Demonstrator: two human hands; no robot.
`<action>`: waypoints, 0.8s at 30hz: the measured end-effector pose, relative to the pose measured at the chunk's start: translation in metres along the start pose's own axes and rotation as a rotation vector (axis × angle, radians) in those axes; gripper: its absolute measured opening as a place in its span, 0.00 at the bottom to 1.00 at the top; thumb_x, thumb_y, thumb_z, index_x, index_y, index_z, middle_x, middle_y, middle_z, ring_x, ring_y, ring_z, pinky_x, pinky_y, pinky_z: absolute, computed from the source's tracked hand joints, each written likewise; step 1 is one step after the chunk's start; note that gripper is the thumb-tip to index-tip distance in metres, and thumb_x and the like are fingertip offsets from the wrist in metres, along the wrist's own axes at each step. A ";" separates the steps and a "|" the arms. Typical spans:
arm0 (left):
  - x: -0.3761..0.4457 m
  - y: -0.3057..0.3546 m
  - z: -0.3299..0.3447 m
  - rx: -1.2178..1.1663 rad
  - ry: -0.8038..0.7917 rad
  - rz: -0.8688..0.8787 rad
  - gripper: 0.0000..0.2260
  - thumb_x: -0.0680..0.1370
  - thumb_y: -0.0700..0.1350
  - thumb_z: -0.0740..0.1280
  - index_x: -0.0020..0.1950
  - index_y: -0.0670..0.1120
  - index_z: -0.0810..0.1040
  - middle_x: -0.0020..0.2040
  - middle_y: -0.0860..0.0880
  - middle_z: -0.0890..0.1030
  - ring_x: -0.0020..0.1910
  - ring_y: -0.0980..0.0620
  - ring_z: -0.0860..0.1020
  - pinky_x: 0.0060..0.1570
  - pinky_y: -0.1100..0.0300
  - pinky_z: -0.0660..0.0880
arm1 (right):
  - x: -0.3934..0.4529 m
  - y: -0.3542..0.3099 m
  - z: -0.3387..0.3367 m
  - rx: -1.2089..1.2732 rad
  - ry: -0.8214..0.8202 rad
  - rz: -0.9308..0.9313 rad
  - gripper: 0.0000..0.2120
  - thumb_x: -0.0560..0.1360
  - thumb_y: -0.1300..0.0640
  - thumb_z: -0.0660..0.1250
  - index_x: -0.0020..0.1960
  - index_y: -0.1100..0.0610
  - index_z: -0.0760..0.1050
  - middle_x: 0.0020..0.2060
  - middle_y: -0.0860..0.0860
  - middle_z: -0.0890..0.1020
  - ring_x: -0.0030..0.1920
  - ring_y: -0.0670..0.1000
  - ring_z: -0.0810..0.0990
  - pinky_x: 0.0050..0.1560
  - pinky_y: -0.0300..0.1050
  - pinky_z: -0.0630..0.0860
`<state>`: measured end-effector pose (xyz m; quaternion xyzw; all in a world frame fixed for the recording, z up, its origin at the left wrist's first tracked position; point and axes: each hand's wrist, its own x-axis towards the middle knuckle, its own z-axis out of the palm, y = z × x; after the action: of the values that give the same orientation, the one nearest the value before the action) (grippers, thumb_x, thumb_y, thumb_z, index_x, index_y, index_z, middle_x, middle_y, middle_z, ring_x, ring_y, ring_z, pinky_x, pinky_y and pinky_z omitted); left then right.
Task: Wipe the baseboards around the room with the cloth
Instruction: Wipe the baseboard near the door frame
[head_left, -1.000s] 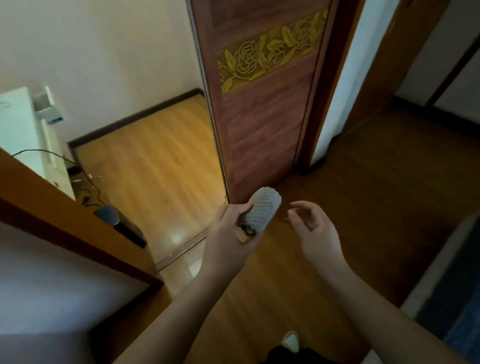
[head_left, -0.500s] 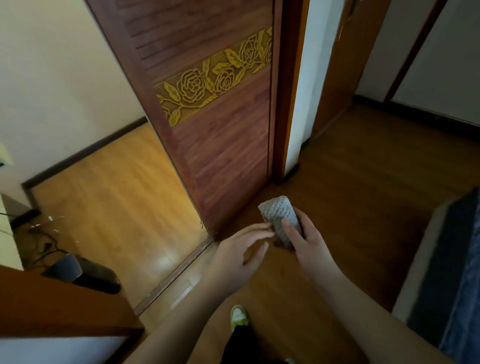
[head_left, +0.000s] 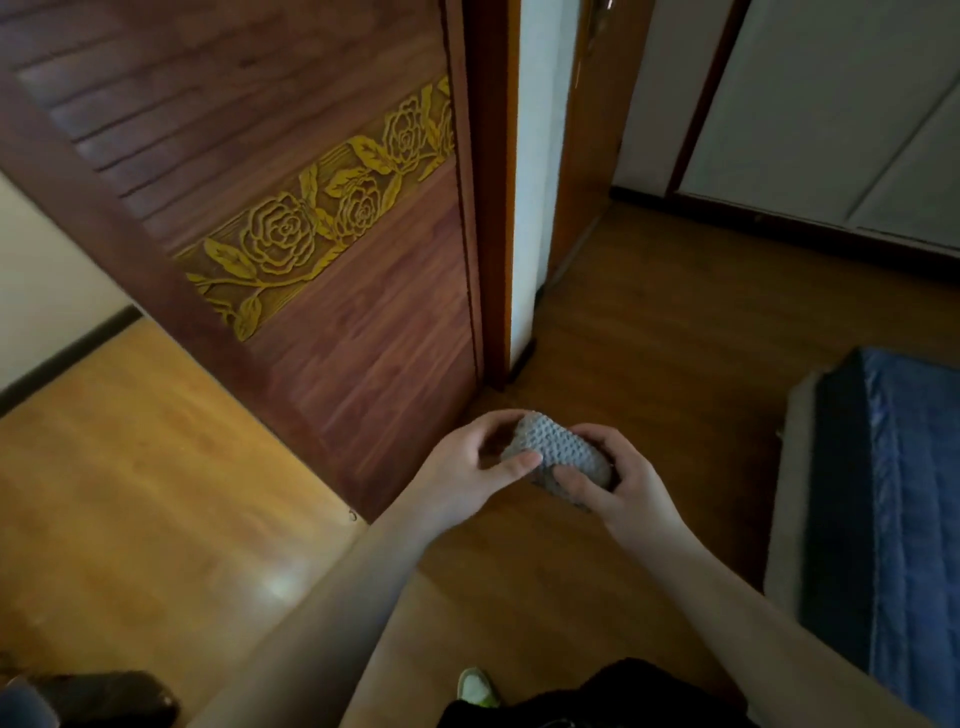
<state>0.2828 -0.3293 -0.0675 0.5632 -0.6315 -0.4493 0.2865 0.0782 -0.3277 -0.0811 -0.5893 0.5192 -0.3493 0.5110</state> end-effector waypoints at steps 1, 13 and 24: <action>0.012 0.004 0.001 0.009 -0.022 -0.004 0.19 0.74 0.60 0.69 0.64 0.61 0.73 0.59 0.64 0.77 0.58 0.71 0.74 0.52 0.77 0.69 | 0.004 0.003 -0.007 0.019 0.026 0.013 0.18 0.72 0.51 0.73 0.60 0.45 0.72 0.53 0.44 0.79 0.51 0.40 0.80 0.42 0.37 0.80; 0.180 0.044 0.084 0.001 0.042 -0.014 0.16 0.72 0.57 0.72 0.56 0.54 0.77 0.51 0.60 0.81 0.50 0.70 0.76 0.45 0.77 0.71 | 0.110 0.050 -0.134 0.111 0.141 0.094 0.30 0.64 0.43 0.76 0.63 0.46 0.73 0.53 0.45 0.81 0.52 0.42 0.82 0.46 0.38 0.80; 0.289 0.068 0.107 0.031 0.109 -0.115 0.14 0.73 0.61 0.67 0.55 0.57 0.75 0.51 0.61 0.80 0.50 0.68 0.77 0.47 0.75 0.72 | 0.208 0.058 -0.208 0.063 0.121 0.001 0.24 0.66 0.47 0.77 0.59 0.50 0.75 0.49 0.44 0.82 0.48 0.39 0.81 0.42 0.31 0.77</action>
<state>0.1004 -0.5858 -0.0948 0.6264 -0.5887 -0.4239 0.2853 -0.0872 -0.5757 -0.1130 -0.5504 0.5381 -0.4002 0.4973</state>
